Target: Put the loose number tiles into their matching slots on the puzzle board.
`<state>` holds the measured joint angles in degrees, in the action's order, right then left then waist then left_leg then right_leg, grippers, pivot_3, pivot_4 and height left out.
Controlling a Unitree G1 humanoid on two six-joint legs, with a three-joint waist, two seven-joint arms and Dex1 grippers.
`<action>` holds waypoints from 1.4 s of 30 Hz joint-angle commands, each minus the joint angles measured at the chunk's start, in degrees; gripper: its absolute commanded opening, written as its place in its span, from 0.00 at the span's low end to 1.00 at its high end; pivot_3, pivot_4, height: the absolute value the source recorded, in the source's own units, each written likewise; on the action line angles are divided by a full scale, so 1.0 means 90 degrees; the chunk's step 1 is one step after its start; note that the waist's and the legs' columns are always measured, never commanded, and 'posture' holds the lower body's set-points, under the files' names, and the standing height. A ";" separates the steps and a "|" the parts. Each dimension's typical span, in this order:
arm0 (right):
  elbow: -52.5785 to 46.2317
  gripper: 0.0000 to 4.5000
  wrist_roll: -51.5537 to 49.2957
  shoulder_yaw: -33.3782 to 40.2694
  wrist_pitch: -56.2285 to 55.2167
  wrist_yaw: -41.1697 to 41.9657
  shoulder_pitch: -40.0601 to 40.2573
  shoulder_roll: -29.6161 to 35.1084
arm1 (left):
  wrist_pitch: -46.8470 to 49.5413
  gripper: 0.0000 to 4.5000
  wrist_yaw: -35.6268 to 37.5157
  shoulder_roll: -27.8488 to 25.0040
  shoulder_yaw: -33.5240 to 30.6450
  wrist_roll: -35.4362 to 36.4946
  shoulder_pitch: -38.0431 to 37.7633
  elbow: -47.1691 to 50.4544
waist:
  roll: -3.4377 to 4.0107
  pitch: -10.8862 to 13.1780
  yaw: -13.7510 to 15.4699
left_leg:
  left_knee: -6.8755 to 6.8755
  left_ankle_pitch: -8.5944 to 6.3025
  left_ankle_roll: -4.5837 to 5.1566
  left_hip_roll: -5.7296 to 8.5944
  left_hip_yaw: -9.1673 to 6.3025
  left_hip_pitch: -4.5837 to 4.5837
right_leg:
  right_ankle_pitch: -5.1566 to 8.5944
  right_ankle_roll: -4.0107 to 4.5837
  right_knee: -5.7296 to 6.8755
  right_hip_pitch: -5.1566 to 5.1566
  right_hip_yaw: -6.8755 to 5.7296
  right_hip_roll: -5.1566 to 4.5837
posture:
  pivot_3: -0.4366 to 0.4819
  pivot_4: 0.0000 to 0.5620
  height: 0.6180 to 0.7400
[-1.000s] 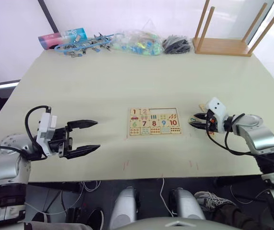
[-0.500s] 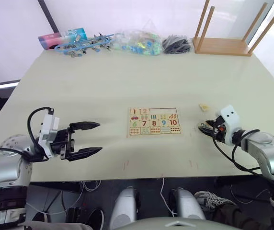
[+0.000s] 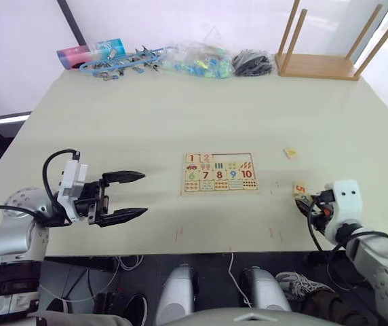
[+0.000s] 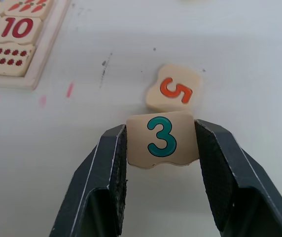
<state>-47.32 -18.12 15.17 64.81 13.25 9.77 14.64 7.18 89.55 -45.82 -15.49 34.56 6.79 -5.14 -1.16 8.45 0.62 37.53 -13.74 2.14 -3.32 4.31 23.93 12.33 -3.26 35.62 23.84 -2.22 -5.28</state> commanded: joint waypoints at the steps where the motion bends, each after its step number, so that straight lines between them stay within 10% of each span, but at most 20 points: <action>1: -0.0460 0.33 0.0104 -0.0029 -0.0083 -0.0523 0.0187 -0.0444 | 0.0003 1.00 0.0103 -0.0060 -0.0055 0.0153 0.0092 0.0075 | 0.0002 0.0001 0.0002 | -0.0002 0.0000 0.0000 -0.0001 -0.0001 0.0000 | 0.0000 0.0000 0.0000 0.0000 0.0000 0.0000 | 0.48 0.27 0.98; 18: -0.0494 0.33 0.0082 -0.0724 -0.0116 -0.1100 0.0649 -0.1222 | -0.0017 1.00 0.0133 -0.0023 -0.0039 0.0166 0.0100 0.0034 | 0.0012 0.0007 -0.0019 | -0.0013 -0.0011 -0.0019 -0.0002 -0.0002 0.0000 | 0.0002 -0.0002 -0.0009 0.0001 -0.0002 -0.0009 | 0.48 0.27 0.98; 22: -0.0529 0.68 0.0038 -0.0679 -0.0214 -0.0910 0.0700 -0.0994 | -0.0046 1.00 0.0151 -0.0029 -0.0033 0.0152 0.0116 -0.0030 | 0.0012 0.0008 -0.0036 | -0.0013 -0.0013 -0.0022 -0.0002 -0.0001 0.0000 | 0.0002 -0.0002 -0.0011 0.0001 -0.0002 -0.0010 | 0.48 0.27 0.98; 26: -0.0698 0.99 -0.0177 -0.0463 -0.0555 -0.0466 0.0946 -0.0633 | -0.0053 1.00 0.0167 -0.0051 -0.0045 0.0164 0.0102 -0.0053 | 0.0012 0.0009 -0.0025 | -0.0014 -0.0013 -0.0023 0.0000 -0.0002 0.0002 | 0.0003 -0.0003 -0.0013 0.0001 -0.0003 -0.0012 | 0.48 0.27 0.98; 42: 0.1492 0.99 -0.1125 0.0737 -0.3791 0.3914 0.1294 0.2334 | -0.0005 1.00 0.0260 -0.0056 0.0002 0.0254 0.0050 -0.0010 | -0.0005 0.0007 -0.0001 | -0.0016 0.0002 0.0005 0.0004 -0.0005 0.0000 | 0.0003 -0.0005 -0.0025 -0.0004 -0.0006 -0.0002 | 0.48 0.27 0.98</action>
<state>-35.66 -27.77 20.95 34.51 44.81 22.76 34.04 7.19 90.21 -45.81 -15.15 35.76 6.92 -6.15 -1.20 8.52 0.61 37.39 -13.73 2.18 -3.29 4.26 23.93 12.36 -3.31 35.40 23.80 -2.27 -5.29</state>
